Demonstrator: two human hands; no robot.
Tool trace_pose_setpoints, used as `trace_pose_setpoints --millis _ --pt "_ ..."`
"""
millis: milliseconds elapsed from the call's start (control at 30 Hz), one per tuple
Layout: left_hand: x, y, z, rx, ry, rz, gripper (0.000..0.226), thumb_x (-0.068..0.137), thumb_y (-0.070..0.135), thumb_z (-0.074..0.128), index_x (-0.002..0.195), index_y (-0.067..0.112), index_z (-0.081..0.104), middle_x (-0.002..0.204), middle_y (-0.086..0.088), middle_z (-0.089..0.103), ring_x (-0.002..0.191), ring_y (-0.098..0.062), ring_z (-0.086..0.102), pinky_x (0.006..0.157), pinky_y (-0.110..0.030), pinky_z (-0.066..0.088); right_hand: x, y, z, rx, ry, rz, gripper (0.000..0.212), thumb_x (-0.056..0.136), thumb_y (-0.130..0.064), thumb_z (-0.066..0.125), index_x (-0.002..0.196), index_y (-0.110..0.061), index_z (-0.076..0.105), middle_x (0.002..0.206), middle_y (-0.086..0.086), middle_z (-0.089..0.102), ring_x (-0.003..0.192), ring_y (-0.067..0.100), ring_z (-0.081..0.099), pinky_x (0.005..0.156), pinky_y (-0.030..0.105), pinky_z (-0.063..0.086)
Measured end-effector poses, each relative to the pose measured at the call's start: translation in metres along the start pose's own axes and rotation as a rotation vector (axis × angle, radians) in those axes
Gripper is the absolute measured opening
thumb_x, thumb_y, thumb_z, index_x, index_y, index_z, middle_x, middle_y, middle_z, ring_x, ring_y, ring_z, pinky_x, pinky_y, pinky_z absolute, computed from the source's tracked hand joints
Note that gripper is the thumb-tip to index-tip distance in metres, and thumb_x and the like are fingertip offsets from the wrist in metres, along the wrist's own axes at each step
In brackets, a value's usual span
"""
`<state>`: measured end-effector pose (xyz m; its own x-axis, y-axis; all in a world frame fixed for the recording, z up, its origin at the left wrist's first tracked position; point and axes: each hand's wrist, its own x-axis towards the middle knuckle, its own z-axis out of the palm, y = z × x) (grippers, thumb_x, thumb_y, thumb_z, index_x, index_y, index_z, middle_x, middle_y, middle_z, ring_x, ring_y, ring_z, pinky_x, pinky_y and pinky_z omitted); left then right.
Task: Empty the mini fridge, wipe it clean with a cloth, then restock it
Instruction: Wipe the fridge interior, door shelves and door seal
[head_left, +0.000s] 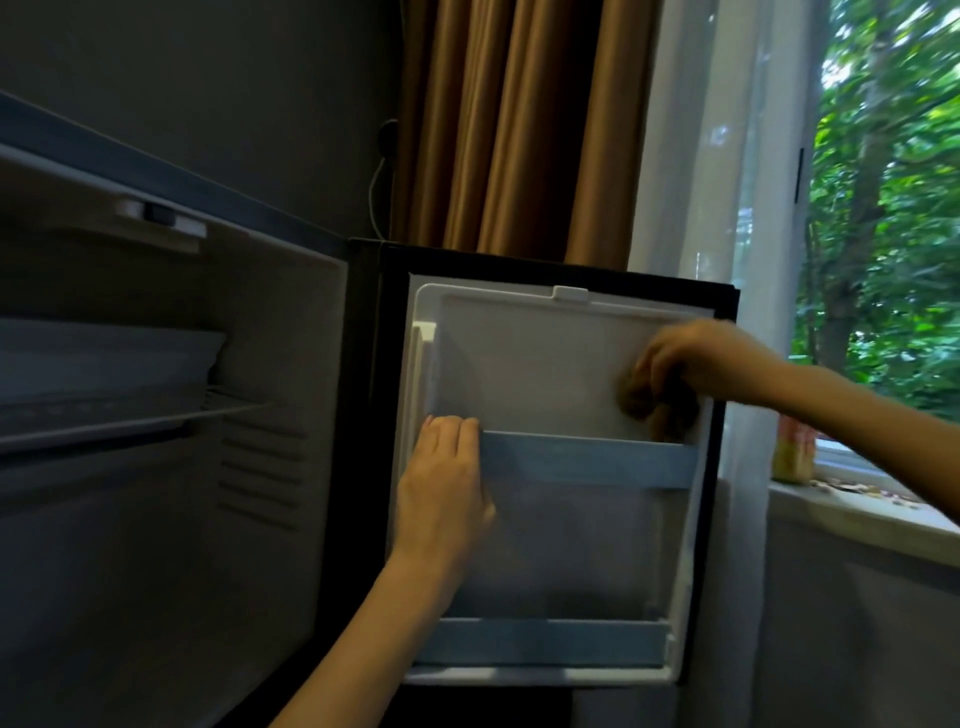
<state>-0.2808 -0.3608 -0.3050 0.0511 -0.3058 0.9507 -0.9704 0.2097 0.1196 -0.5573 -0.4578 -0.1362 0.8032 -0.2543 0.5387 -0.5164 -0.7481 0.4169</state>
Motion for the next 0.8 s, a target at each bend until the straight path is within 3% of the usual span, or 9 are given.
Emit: trace_pose_setpoints --millis 67,167,267,333,433,533,633,700,800 --pt "-0.001 0.0 0.0 0.005 -0.001 -0.003 0.051 0.054 -0.007 0.072 0.105 0.0 0.063 0.095 -0.012 0.062 0.093 -0.032 0.063 0.099 -0.041 0.049 0.016 -0.004 -0.007 0.047 0.168 0.115 0.034 0.066 0.017 0.072 0.078 -0.015 0.077 0.103 0.0 0.069 0.092 0.021 0.067 0.08 0.047 0.057" --pt "-0.001 -0.001 0.0 0.026 -0.012 0.013 0.054 0.052 -0.006 0.075 0.105 -0.002 0.064 0.096 -0.014 0.064 0.092 -0.033 0.065 0.096 -0.045 0.05 0.036 -0.033 0.017 0.071 0.23 0.103 0.018 0.079 -0.002 0.072 0.093 -0.011 0.076 0.113 0.008 0.066 0.103 0.023 0.063 0.09 0.042 0.053" --pt "0.002 -0.001 -0.001 0.036 -0.021 -0.005 0.056 0.051 -0.004 0.079 0.105 -0.002 0.065 0.097 -0.014 0.065 0.093 -0.033 0.066 0.092 -0.044 0.053 0.028 -0.061 0.047 0.125 0.032 0.041 0.02 0.081 -0.012 0.073 0.1 -0.016 0.073 0.119 0.004 0.062 0.107 0.017 0.059 0.09 0.029 0.048" --pt "0.003 0.001 -0.002 0.038 -0.02 -0.009 0.053 0.051 -0.004 0.077 0.102 0.001 0.065 0.095 -0.012 0.065 0.093 -0.03 0.065 0.092 -0.037 0.052 0.014 -0.059 0.049 0.007 -0.176 -0.009 0.016 0.081 -0.013 0.072 0.096 -0.017 0.073 0.118 0.0 0.061 0.106 0.012 0.058 0.086 0.023 0.048" --pt "0.002 0.002 -0.002 0.022 -0.005 -0.017 0.051 0.053 -0.004 0.074 0.103 0.002 0.064 0.094 -0.01 0.064 0.092 -0.03 0.065 0.098 -0.034 0.044 -0.006 -0.032 0.027 -0.105 -0.309 0.163 0.012 0.079 -0.01 0.071 0.091 -0.013 0.071 0.109 0.002 0.064 0.095 0.015 0.06 0.073 0.021 0.046" --pt "0.0 0.003 0.002 0.031 0.006 -0.022 0.054 0.052 -0.006 0.075 0.105 0.0 0.064 0.095 -0.012 0.063 0.092 -0.031 0.064 0.105 -0.036 0.04 -0.004 -0.016 0.008 -0.26 -0.01 0.14 0.017 0.07 -0.002 0.076 0.084 -0.011 0.073 0.102 0.011 0.067 0.089 0.029 0.066 0.071 0.022 0.04" --pt "-0.002 0.004 0.001 0.024 0.005 -0.016 0.057 0.049 -0.006 0.076 0.104 -0.002 0.064 0.096 -0.014 0.063 0.092 -0.033 0.065 0.104 -0.042 0.043 0.026 -0.038 0.02 -0.256 0.372 0.016 0.015 0.077 0.0 0.066 0.089 -0.004 0.073 0.104 0.019 0.068 0.087 0.036 0.068 0.074 0.032 0.051" --pt "-0.002 0.001 0.002 0.044 -0.003 -0.003 0.058 0.049 -0.002 0.078 0.105 -0.002 0.064 0.096 -0.014 0.063 0.092 -0.033 0.066 0.101 -0.046 0.047 0.061 -0.064 0.043 -0.301 0.491 -0.133 0.019 0.086 -0.007 0.057 0.098 -0.003 0.072 0.115 0.019 0.066 0.102 0.034 0.066 0.083 0.037 0.055" --pt "-0.002 -0.007 0.009 0.105 0.037 0.035 0.05 0.06 -0.005 0.073 0.108 0.0 0.061 0.095 -0.012 0.061 0.092 -0.03 0.063 0.104 -0.041 0.036 0.12 -0.101 0.068 -0.258 0.61 -0.256 0.023 0.089 -0.007 0.052 0.099 -0.003 0.072 0.12 0.014 0.066 0.109 0.029 0.064 0.084 0.036 0.054"
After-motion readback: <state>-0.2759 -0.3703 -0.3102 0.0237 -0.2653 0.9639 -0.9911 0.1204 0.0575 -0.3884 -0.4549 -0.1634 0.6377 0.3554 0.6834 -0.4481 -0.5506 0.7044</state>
